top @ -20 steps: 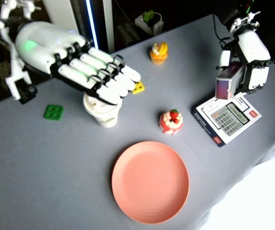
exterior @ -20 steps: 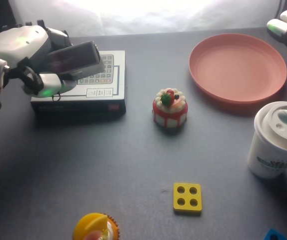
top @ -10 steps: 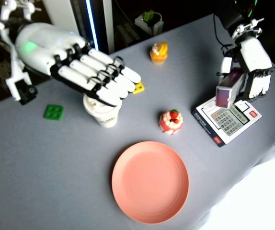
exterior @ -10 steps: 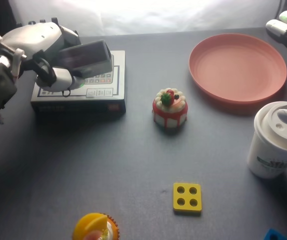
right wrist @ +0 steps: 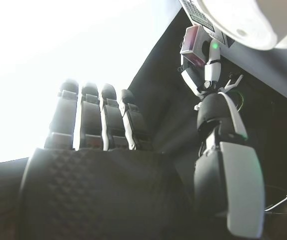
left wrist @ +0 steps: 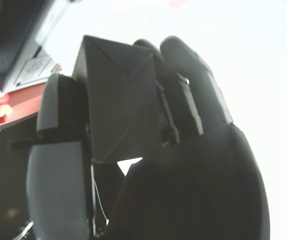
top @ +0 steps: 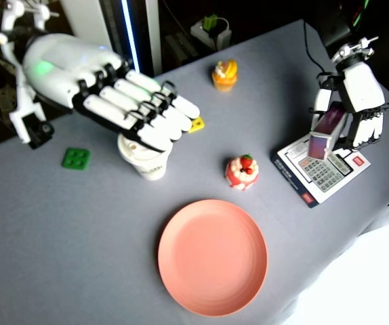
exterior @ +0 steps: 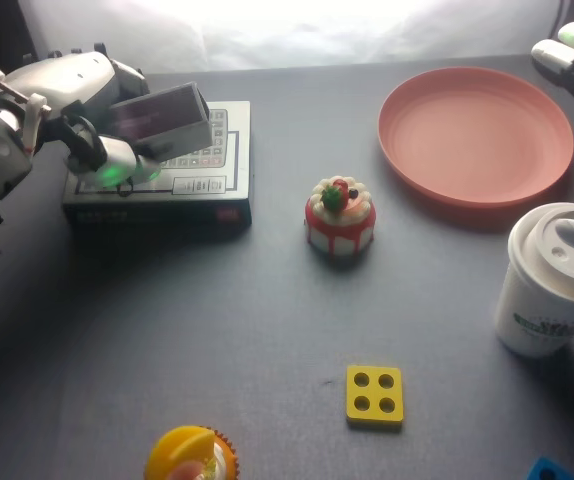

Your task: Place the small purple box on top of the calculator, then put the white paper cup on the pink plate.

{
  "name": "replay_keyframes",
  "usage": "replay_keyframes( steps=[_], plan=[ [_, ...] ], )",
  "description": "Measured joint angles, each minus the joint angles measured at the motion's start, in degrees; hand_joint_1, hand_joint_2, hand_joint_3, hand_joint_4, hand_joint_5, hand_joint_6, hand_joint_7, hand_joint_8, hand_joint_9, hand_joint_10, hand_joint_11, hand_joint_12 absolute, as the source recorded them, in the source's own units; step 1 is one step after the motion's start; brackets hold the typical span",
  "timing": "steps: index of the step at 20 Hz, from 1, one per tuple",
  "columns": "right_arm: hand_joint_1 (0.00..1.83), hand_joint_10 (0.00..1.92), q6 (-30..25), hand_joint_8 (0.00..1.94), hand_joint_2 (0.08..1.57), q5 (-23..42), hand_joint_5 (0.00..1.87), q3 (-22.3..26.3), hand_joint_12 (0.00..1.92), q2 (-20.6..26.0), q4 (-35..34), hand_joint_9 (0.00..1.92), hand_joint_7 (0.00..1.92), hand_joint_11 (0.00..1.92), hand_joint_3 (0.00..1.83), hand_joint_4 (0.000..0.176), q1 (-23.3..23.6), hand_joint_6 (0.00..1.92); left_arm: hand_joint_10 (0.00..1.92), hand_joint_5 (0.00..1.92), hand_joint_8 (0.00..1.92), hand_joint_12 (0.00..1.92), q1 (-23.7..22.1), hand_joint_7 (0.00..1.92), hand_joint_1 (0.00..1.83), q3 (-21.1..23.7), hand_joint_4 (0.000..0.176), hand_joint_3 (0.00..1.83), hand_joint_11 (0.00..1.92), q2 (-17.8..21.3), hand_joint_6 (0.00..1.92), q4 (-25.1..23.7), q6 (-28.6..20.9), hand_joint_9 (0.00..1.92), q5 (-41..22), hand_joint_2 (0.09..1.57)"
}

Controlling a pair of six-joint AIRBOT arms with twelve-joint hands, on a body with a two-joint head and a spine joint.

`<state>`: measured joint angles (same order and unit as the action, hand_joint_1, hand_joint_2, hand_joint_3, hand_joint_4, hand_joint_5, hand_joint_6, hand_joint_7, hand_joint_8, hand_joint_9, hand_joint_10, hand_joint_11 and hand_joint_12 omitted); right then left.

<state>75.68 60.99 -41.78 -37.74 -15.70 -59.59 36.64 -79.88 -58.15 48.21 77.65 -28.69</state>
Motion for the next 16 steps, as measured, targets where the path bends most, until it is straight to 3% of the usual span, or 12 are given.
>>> replay_keyframes(
  steps=[1,2,5,6,8,9,10,11,12,14,15,16],
  plan=[
    [0.35,0.00,0.00,0.00,1.18,-0.04,0.00,-0.04,0.00,-0.13,0.00,0.00,0.00,0.00,0.00,0.000,0.00,0.00,0.34,0.41,0.11,1.46,0.00,0.49,1.08,-0.24,0.000,0.00,0.04,-0.22,0.00,0.46,0.35,0.43,0.20,1.18],
    [0.35,0.00,-0.02,0.00,1.18,-0.02,0.00,-0.04,0.00,-0.24,-0.04,0.00,0.00,0.00,0.00,0.000,0.00,0.00,0.34,0.41,0.11,1.46,0.00,0.49,1.08,-0.28,0.000,0.00,0.04,-0.26,0.00,0.63,0.37,0.43,0.33,1.18],
    [0.32,0.00,-0.09,0.00,1.19,-0.04,0.00,-0.04,0.00,-0.28,0.13,0.00,0.00,0.00,0.00,0.000,0.00,0.00,0.07,0.23,0.01,1.07,0.00,0.29,1.08,-0.28,0.000,0.00,0.00,-0.28,0.01,0.24,0.48,0.27,0.59,1.15],
    [0.32,0.00,-0.11,0.00,1.18,-0.02,0.00,-0.04,0.00,-0.28,0.00,0.00,0.00,0.00,0.00,0.000,0.00,0.00,0.02,0.16,0.00,1.01,0.00,0.20,1.04,-0.28,0.039,0.00,0.00,-0.28,0.00,0.11,0.48,0.24,0.59,1.12],
    [0.32,0.00,-0.13,0.00,1.18,-0.02,0.00,-0.04,0.00,-0.28,0.02,0.00,0.00,0.00,0.00,0.000,0.00,0.00,0.00,0.08,0.00,0.84,0.00,0.07,1.00,-0.28,0.076,0.00,0.00,-0.28,0.00,0.02,0.48,0.09,0.59,1.05],
    [0.33,0.00,-0.13,0.00,1.18,-0.02,0.00,-0.04,0.00,-0.28,0.02,0.00,0.00,0.00,0.00,0.000,0.00,0.00,0.00,0.06,0.00,0.65,0.00,0.01,0.97,-0.26,0.092,0.00,0.00,-0.28,0.00,-0.22,0.48,0.03,0.59,1.03],
    [0.32,0.00,-0.15,0.00,1.17,-0.02,0.00,-0.04,0.00,-0.28,0.02,0.00,0.00,0.00,0.00,0.000,0.00,0.00,0.00,0.02,0.00,0.25,0.00,0.00,0.92,-0.13,0.090,0.00,0.00,-0.28,0.01,-0.59,0.48,0.00,0.44,1.02],
    [0.34,0.00,-0.15,0.00,1.17,-0.02,0.00,-0.04,0.00,-0.28,-0.13,0.00,0.00,0.00,0.00,0.000,0.00,0.00,0.00,0.00,0.00,0.05,0.00,0.00,0.83,0.13,0.114,0.00,0.00,-0.26,0.00,-0.87,0.52,0.00,0.28,1.00],
    [0.32,0.00,-0.17,0.00,1.17,-0.02,0.00,-0.04,0.00,-0.28,-0.15,0.00,0.00,0.00,0.00,0.000,0.00,0.00,0.00,0.00,0.00,0.01,0.00,0.00,0.77,0.74,0.114,0.00,0.00,-0.20,0.00,-1.18,0.50,0.00,-0.15,1.00],
    [0.38,0.00,-0.17,0.00,1.18,-0.02,0.00,-0.04,0.00,-0.28,-0.13,0.00,0.00,0.00,0.00,0.000,0.00,0.00,0.00,0.00,0.00,0.00,0.00,0.00,0.75,2.05,0.144,0.00,0.00,0.17,0.00,-3.19,0.26,0.00,-0.66,1.00],
    [0.38,0.00,-0.31,0.00,1.18,0.00,0.00,-0.04,0.00,-0.28,-0.13,0.00,0.00,0.00,0.00,0.000,0.00,0.00,0.00,0.00,0.00,0.00,0.00,0.00,0.76,3.23,0.134,0.00,0.00,0.85,0.00,-4.74,0.00,0.00,-1.22,1.01],
    [0.35,0.00,-0.68,0.00,1.17,0.02,0.00,-0.04,0.00,-0.26,-0.20,0.00,0.00,0.00,0.00,0.013,0.00,0.00,0.00,0.00,0.00,0.00,0.00,0.00,0.76,4.35,0.161,0.00,0.00,1.66,0.00,-6.75,-0.85,0.00,-2.05,1.00]
  ],
)
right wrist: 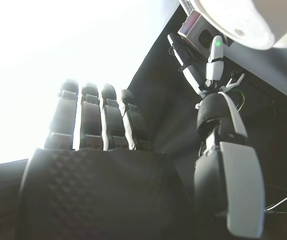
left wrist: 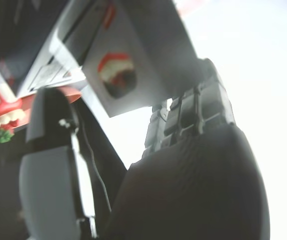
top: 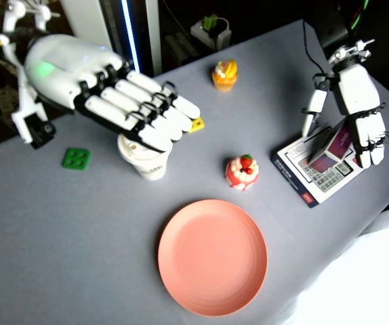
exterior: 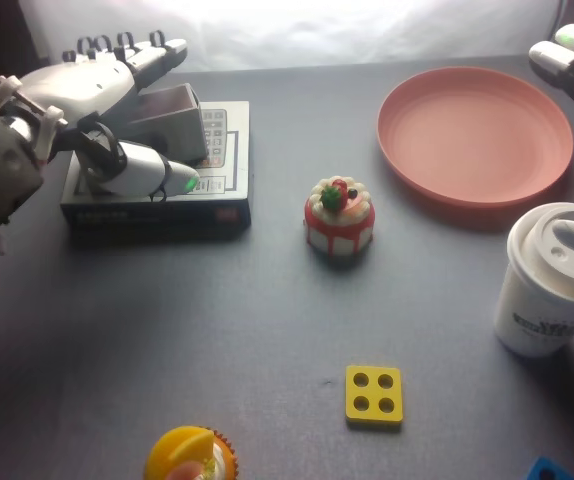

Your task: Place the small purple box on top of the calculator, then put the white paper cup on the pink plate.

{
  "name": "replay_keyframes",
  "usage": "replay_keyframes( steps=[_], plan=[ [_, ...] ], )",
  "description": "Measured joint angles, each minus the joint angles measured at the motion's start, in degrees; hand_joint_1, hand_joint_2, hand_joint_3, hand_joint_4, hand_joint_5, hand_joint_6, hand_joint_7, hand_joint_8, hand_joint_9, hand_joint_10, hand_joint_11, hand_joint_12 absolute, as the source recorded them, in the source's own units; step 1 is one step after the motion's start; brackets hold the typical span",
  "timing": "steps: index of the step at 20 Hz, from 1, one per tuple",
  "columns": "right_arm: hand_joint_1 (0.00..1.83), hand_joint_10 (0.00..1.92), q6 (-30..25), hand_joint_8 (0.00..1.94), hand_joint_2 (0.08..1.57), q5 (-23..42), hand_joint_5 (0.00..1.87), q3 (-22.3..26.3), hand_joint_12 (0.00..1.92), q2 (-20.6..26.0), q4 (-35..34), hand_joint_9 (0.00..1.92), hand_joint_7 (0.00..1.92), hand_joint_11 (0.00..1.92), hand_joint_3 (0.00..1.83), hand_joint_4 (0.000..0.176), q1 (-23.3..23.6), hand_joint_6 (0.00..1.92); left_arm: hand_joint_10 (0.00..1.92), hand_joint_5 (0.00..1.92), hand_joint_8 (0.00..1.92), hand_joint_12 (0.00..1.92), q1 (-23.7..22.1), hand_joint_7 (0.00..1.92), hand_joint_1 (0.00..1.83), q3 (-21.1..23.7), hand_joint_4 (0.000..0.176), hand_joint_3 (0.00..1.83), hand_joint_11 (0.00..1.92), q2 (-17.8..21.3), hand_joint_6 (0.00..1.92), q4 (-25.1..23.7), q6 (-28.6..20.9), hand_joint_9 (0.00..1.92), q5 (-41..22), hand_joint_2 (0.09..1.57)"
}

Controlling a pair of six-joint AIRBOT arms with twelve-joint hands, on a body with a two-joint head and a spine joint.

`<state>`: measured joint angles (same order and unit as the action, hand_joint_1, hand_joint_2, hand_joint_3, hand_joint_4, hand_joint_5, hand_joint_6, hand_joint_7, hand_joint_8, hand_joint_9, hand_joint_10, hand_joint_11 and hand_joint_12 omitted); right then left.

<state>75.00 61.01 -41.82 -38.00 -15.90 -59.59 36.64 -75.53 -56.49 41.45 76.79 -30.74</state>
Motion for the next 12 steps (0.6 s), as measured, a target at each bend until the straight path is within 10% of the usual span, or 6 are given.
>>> replay_keyframes(
  steps=[5,9,11,12],
  plan=[
    [0.43,0.00,-5.03,0.00,1.12,1.84,0.00,0.07,0.00,0.81,2.32,0.00,0.00,0.00,0.00,0.032,-1.07,0.00,0.00,0.00,0.00,0.00,2.54,0.00,0.71,6.12,0.144,0.02,0.00,5.27,0.00,-11.19,-9.64,0.00,-10.62,1.04],
    [0.49,0.00,-9.92,0.00,1.06,3.21,0.00,0.07,0.00,1.81,5.29,0.00,0.00,0.00,0.00,0.051,-1.46,0.00,0.00,0.00,0.00,0.00,6.69,0.00,0.78,11.63,0.095,0.03,0.00,9.03,0.00,-17.16,-13.22,0.00,-18.71,1.10],
    [0.46,0.00,-11.47,0.00,1.04,3.43,0.00,0.07,0.01,1.86,7.06,0.00,0.00,0.03,0.00,0.045,-1.46,0.00,0.00,0.00,0.00,0.00,7.63,0.00,0.81,13.03,0.106,0.03,0.00,10.16,0.00,-19.69,-14.03,0.00,-22.82,1.11],
    [0.46,0.00,-13.49,0.00,1.01,3.89,0.00,0.00,0.02,1.92,8.22,0.00,0.00,0.04,0.00,0.074,-2.12,0.00,0.00,0.00,0.00,0.00,8.28,0.00,0.80,14.27,0.096,0.02,0.00,10.84,0.00,-20.79,-14.64,0.00,-25.20,1.12]
  ],
)
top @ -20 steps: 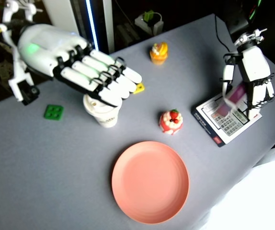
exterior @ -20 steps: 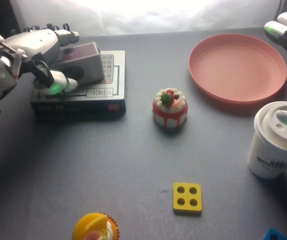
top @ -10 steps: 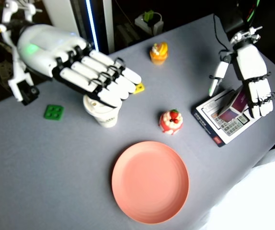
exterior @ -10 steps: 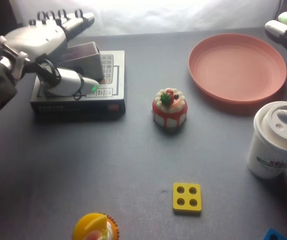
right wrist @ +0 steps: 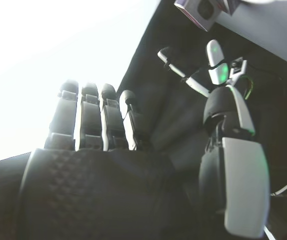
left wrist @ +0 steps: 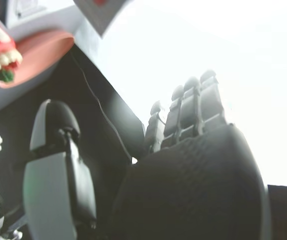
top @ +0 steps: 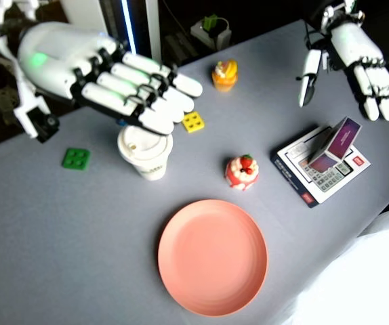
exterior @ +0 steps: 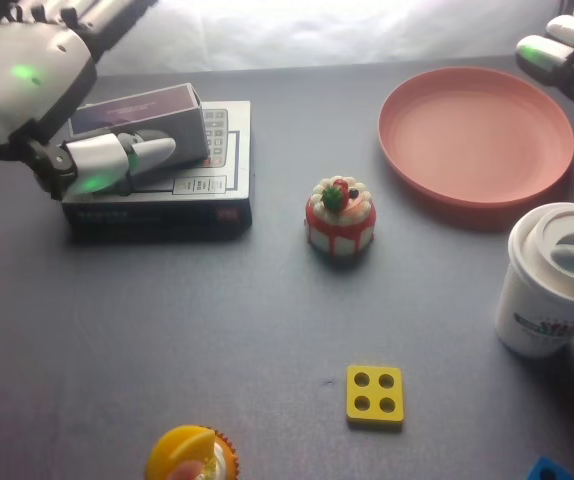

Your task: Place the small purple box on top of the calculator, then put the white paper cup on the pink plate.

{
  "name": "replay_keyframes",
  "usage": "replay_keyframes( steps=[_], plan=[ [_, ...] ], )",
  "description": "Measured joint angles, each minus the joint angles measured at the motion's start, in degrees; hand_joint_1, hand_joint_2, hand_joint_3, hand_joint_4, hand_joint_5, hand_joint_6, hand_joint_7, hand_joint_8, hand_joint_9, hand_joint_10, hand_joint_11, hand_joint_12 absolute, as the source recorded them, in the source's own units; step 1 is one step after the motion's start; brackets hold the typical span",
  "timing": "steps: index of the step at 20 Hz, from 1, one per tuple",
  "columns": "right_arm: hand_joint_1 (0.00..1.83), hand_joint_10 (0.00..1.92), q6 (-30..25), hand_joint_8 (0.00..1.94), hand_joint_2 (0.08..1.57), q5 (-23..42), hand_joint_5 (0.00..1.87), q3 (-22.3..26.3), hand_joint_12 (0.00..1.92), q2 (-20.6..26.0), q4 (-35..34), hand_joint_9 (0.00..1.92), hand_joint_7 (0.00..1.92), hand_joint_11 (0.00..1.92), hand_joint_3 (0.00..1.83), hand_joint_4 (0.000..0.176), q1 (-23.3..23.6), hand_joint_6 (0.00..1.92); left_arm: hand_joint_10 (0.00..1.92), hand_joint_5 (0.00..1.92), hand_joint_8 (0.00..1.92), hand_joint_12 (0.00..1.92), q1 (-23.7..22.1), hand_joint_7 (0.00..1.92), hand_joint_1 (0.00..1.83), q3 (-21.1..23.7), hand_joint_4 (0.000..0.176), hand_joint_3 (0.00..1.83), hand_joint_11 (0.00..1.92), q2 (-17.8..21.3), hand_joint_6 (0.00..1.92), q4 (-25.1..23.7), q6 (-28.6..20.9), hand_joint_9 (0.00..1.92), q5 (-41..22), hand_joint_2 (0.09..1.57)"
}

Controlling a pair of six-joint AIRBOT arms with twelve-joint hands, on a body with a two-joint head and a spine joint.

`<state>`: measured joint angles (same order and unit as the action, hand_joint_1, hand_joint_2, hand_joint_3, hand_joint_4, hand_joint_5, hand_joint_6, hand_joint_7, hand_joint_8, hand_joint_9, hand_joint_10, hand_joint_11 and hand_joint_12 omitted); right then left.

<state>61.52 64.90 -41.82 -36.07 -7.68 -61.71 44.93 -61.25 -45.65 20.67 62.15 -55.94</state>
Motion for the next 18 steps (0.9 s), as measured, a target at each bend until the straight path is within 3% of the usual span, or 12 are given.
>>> replay_keyframes(
  steps=[1,3,6,7,8,9,10,12,13,14,16,18],
  plan=[
    [0.44,0.00,-1.62,0.00,0.95,-0.31,0.00,-0.35,0.26,0.00,1.18,0.00,0.00,0.01,0.02,0.072,-0.04,0.00,0.00,0.00,0.00,0.00,0.70,0.00,0.78,0.76,0.079,0.02,0.00,0.46,0.00,-1.44,-0.31,0.00,-1.51,1.13],
    [0.41,0.00,-4.94,0.00,0.94,-0.13,0.00,-1.01,0.74,0.04,2.80,0.00,0.00,0.00,0.02,0.107,-1.11,0.00,0.00,0.00,0.00,0.00,1.86,0.00,0.75,2.45,0.073,0.03,0.00,1.07,0.00,-2.84,-0.35,0.00,-4.07,1.15],
    [0.49,0.00,-6.43,0.00,0.94,-0.87,0.00,-1.16,1.06,0.07,3.43,0.00,0.00,0.00,0.01,0.044,-2.03,0.00,0.00,0.00,0.00,0.00,2.51,0.00,0.79,3.34,0.062,0.02,0.00,1.38,0.00,-4.00,-0.37,0.00,-5.97,1.16],
    [0.48,0.00,-6.62,0.00,0.93,-2.03,0.00,-1.16,0.94,0.04,3.80,0.00,0.00,0.00,0.00,0.078,-2.05,0.00,0.00,0.01,0.00,0.00,2.51,0.00,0.80,3.52,0.049,0.02,0.00,1.57,0.00,-4.31,-0.39,0.00,-6.62,1.17],
    [0.49,0.00,-6.64,0.00,0.95,-3.19,0.00,-1.18,0.78,-0.04,3.74,0.00,0.00,0.00,0.00,0.070,-2.05,0.00,0.00,0.01,0.00,0.00,2.51,0.00,0.80,3.52,0.042,0.02,0.00,1.62,0.00,-4.26,-0.37,0.00,-7.08,1.17],
    [0.52,0.00,-6.67,0.00,0.95,-4.02,0.00,-1.42,0.74,-0.33,3.72,0.00,0.00,0.00,0.00,0.053,-2.05,0.00,0.00,0.01,0.00,0.00,2.60,0.00,0.80,3.52,0.048,0.02,0.00,1.64,0.00,-4.20,-0.37,0.00,-7.23,1.17],
    [0.52,0.00,-6.80,0.00,0.95,-5.14,0.00,-1.90,0.74,-0.96,3.69,0.00,0.00,0.00,0.00,0.061,-2.05,0.00,0.00,0.01,0.00,0.00,2.95,0.00,0.80,3.52,0.056,0.01,0.00,1.64,0.00,-4.22,-0.37,0.00,-7.54,1.16],
    [0.58,0.00,-7.45,0.00,0.97,-7.72,0.00,-2.99,1.02,-2.36,3.58,0.00,0.00,0.00,0.00,0.041,-2.05,0.00,0.00,0.01,0.00,0.00,3.23,0.00,0.81,3.54,0.062,0.01,0.00,1.64,0.00,-4.20,-0.37,0.00,-7.54,1.16],
    [0.59,0.00,-7.61,0.00,0.98,-8.85,0.00,-3.50,1.15,-3.02,3.21,0.00,0.00,0.00,0.00,0.013,-2.05,0.00,0.00,0.01,0.00,0.00,3.23,0.00,0.81,3.58,0.060,0.01,0.00,1.64,0.00,-4.20,-0.39,0.00,-7.74,1.16],
    [0.59,0.00,-7.67,0.00,0.98,-10.71,0.00,-4.15,1.18,-3.74,2.36,0.00,0.00,0.00,0.00,0.007,-2.05,0.00,0.00,0.01,0.00,0.00,3.23,0.00,0.82,3.58,0.061,0.01,0.00,1.64,0.00,-4.33,-0.39,0.00,-7.96,1.16],
    [0.59,0.00,-7.72,0.00,0.98,-11.72,0.00,-4.61,1.19,-4.00,1.44,0.00,0.00,0.00,0.00,0.012,-2.38,0.00,0.00,0.01,0.00,0.00,3.34,0.00,0.84,3.63,0.061,0.00,0.00,1.64,0.00,-4.28,-0.37,0.00,-7.98,1.16],
    [0.59,0.00,-7.69,0.00,0.98,-12.92,0.00,-5.38,1.20,-4.37,0.15,0.00,0.00,0.00,0.00,0.020,-2.45,0.00,0.00,0.02,0.00,0.00,3.45,0.00,0.81,3.93,0.094,0.00,0.00,1.66,0.00,-4.31,-0.44,0.00,-8.07,1.15]
  ],
)
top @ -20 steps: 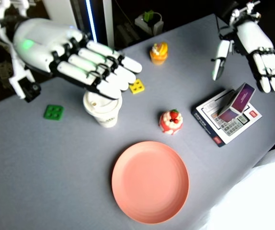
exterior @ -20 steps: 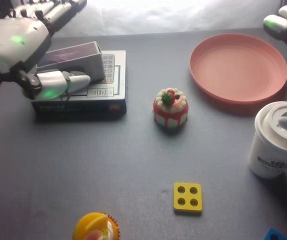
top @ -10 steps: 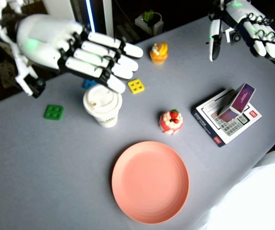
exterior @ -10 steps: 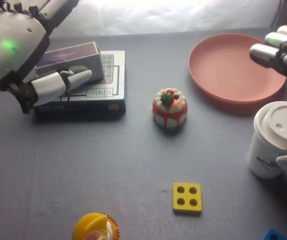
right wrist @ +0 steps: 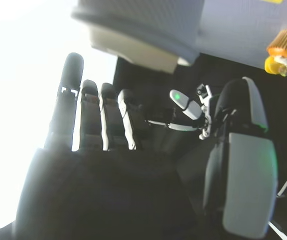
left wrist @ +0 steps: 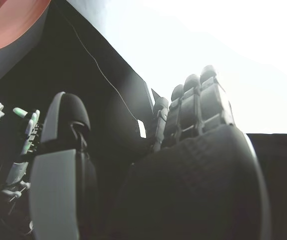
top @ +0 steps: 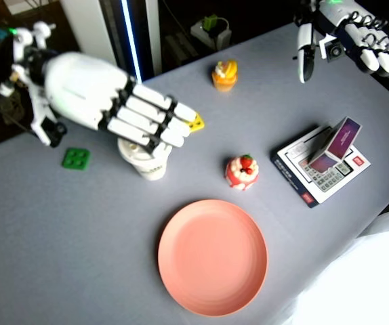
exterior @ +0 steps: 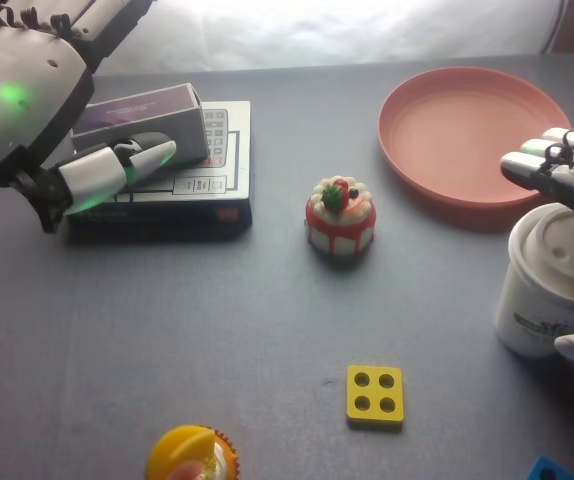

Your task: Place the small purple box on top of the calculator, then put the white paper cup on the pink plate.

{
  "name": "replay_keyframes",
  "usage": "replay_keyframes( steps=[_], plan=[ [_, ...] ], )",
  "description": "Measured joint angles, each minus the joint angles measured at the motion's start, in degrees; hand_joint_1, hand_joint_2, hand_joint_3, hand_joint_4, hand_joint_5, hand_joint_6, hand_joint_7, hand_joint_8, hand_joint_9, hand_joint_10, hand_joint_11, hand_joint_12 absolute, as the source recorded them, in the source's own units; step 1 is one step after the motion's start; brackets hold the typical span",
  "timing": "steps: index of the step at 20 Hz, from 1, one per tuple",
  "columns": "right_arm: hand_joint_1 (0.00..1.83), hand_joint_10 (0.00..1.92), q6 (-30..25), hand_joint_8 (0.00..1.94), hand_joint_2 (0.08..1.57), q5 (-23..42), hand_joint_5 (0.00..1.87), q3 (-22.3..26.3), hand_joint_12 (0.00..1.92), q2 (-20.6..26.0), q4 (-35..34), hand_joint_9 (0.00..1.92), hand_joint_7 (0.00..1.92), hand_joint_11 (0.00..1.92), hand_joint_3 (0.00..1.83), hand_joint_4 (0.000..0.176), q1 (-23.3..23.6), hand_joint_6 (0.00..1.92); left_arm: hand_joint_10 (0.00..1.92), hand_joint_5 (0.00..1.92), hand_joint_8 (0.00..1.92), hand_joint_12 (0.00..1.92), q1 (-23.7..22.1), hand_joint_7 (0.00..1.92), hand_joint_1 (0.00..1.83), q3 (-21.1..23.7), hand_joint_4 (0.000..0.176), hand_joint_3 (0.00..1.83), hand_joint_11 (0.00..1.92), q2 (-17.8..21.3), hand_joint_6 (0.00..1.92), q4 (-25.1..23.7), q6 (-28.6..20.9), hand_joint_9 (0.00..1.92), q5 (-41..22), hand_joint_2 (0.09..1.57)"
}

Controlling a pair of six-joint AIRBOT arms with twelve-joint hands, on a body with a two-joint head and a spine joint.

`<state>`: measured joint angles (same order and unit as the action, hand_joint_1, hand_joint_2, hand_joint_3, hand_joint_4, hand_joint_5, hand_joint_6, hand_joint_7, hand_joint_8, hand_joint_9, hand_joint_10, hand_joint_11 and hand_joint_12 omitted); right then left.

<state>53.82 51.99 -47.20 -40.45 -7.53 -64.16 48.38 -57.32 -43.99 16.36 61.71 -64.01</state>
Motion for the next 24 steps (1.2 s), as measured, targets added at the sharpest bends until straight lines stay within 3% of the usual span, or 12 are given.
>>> replay_keyframes(
  steps=[3,5,8,10,11,13,15,16,18,19,21,24],
  plan=[
    [0.63,0.00,0.02,0.00,0.98,-1.14,0.00,-0.90,1.19,-1.11,-1.05,0.00,0.00,0.00,0.00,0.003,-0.02,0.00,0.00,0.02,0.00,0.00,0.13,0.00,0.80,0.02,0.081,0.00,0.00,0.00,0.01,-0.04,0.00,0.00,-0.09,1.15],
    [0.63,0.00,0.02,0.00,0.98,-2.08,0.00,-1.40,1.33,-1.57,-1.75,0.00,0.00,0.00,0.00,0.000,-0.02,0.00,0.00,0.02,0.00,0.00,0.44,0.00,0.80,0.20,0.068,0.00,0.00,0.00,0.01,0.11,0.00,0.00,-0.33,1.15],
    [0.64,0.00,0.07,0.00,0.98,-2.69,0.00,-2.19,1.43,-2.08,-3.08,0.00,0.00,0.00,0.00,0.026,-0.37,0.00,0.00,0.03,0.00,0.00,0.48,0.00,0.79,0.20,0.070,0.00,0.00,0.00,0.01,0.09,-0.02,0.00,-0.42,1.16],
    [0.71,0.02,0.04,0.00,1.00,-3.21,0.00,-2.78,1.44,-3.06,-3.56,0.03,0.00,0.00,0.00,0.000,-0.37,0.00,0.00,0.03,0.00,0.00,0.48,0.00,0.83,0.24,0.069,0.00,0.00,0.00,0.01,-0.02,-0.02,0.00,-0.44,1.16],
    [0.78,0.03,0.07,0.00,1.00,-3.28,0.00,-2.99,1.35,-3.48,-3.50,0.05,0.00,0.00,0.00,0.000,-0.37,0.00,0.00,0.03,0.00,0.00,0.48,0.00,0.84,0.24,0.072,0.00,0.00,0.00,0.00,0.00,-0.04,0.00,-0.44,1.16],
    [0.86,0.11,0.02,0.02,1.03,-3.43,0.00,-3.39,1.43,-4.22,-3.63,0.15,0.07,0.00,0.01,0.000,-0.35,0.00,0.00,0.03,0.00,0.00,0.48,0.00,0.85,0.24,0.067,0.00,0.00,0.00,0.01,0.13,-0.02,0.00,-0.46,1.16],
    [0.93,0.86,0.02,0.05,1.05,-3.65,0.10,-3.80,1.67,-4.52,-3.87,0.08,0.22,0.00,0.00,0.000,0.07,0.03,0.00,0.03,0.00,0.00,0.76,0.00,0.86,0.24,0.071,0.00,0.00,0.00,0.00,0.15,-0.09,0.00,-0.79,1.17],
    [0.96,1.08,-0.09,0.09,1.05,-3.56,0.15,-3.91,1.76,-4.66,-4.31,0.09,0.30,0.00,0.00,0.000,0.17,0.05,0.00,0.03,0.00,0.00,0.79,0.00,0.85,0.24,0.072,0.01,0.00,0.00,0.00,0.11,-0.04,0.00,-0.74,1.18],
    [1.02,1.44,-0.09,0.61,1.07,-3.02,0.28,-4.17,1.88,-4.90,-4.31,0.18,0.33,0.19,0.00,0.000,0.52,0.30,0.00,0.04,0.00,0.00,0.79,0.00,0.86,0.24,0.071,0.01,0.00,0.00,0.01,0.46,-0.07,0.00,-0.79,1.18],
    [1.05,1.56,-0.07,0.91,1.08,-2.99,0.22,-4.26,1.91,-4.92,-4.46,0.20,0.29,0.19,0.00,0.000,0.90,0.66,0.00,0.03,0.00,0.00,0.94,0.00,0.84,0.24,0.071,0.01,0.00,0.00,0.00,0.37,-0.07,0.00,-0.94,1.19],
    [1.08,1.69,-0.15,1.22,1.10,-2.99,0.10,-4.26,1.92,-5.01,-4.39,0.20,0.22,0.15,0.00,0.000,1.07,1.06,0.00,0.03,0.00,0.00,1.20,0.00,0.85,0.24,0.070,0.01,0.00,0.00,0.00,0.61,-0.07,0.00,-0.90,1.19],
    [1.09,1.73,-0.22,1.28,1.11,-3.78,0.06,-4.26,1.92,-5.16,-3.89,0.16,0.15,0.01,0.00,0.000,1.53,1.18,0.00,0.03,0.00,0.00,1.27,0.00,0.84,0.24,0.069,0.00,0.00,0.00,0.00,0.76,-0.07,0.00,-1.01,1.19]
  ],
)
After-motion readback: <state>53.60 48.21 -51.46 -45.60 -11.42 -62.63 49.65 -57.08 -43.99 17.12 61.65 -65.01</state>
